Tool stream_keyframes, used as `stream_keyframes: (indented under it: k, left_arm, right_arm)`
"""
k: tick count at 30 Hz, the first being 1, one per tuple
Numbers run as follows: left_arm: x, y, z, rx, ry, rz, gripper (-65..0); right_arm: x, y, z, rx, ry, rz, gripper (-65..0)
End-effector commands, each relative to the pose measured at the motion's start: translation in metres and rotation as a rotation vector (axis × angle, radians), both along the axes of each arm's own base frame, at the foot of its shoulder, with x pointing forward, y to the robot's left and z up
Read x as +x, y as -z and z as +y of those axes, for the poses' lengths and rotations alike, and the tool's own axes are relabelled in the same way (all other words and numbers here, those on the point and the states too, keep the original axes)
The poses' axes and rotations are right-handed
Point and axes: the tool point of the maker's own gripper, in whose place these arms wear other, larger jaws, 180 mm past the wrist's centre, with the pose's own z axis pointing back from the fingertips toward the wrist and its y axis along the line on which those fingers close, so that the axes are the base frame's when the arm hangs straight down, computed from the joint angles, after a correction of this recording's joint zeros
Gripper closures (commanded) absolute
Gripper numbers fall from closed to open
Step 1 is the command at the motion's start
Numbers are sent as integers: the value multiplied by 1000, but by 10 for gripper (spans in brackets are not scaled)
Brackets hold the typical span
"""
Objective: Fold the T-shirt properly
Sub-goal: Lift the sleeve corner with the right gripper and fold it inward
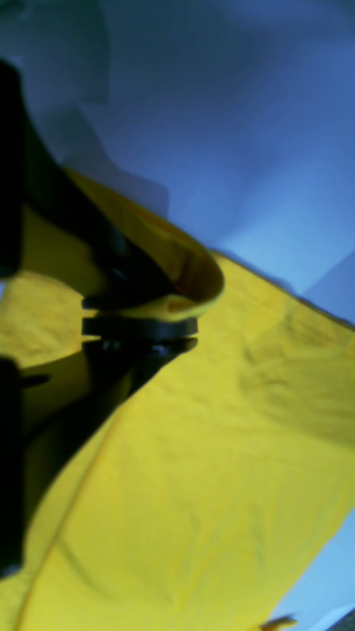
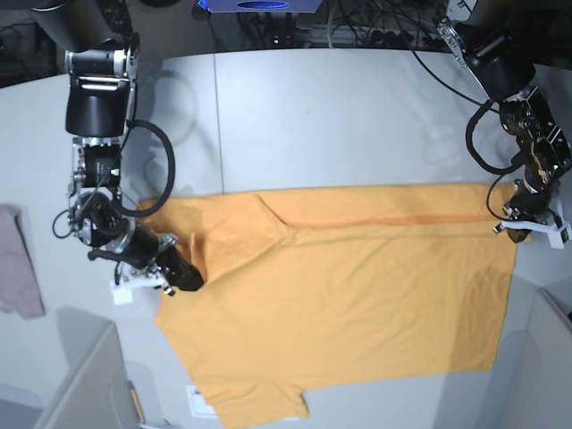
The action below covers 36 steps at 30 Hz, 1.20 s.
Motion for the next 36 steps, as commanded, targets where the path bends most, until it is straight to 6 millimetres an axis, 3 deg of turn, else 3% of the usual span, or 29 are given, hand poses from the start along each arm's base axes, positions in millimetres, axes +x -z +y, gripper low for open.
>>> stream_keyframes:
  k: [1, 7, 17, 24, 31, 36]
  left_arm:
    - [14, -21, 7, 30, 4, -57, 0]
    - [20, -15, 8, -4, -9, -51, 0]
    - [25, -19, 13, -13, -51, -57, 0]
    - [32, -25, 13, -15, -59, -72, 0]
    - [32, -25, 13, -15, -59, -72, 0]
    - [31, -13, 19, -40, -71, -40, 0]
  right_arm:
    - [15, -20, -4, 10, 10, -55, 0]
    - [20, -8, -8, 18, 39, -22, 0]
    - [30, -12, -9, 21, 45, -23, 0]
    - [34, -12, 7, -25, 6, -43, 0]
    - [32, 3, 4, -24, 30, -5, 0]
    - [33, 3, 4, -24, 31, -6, 0]
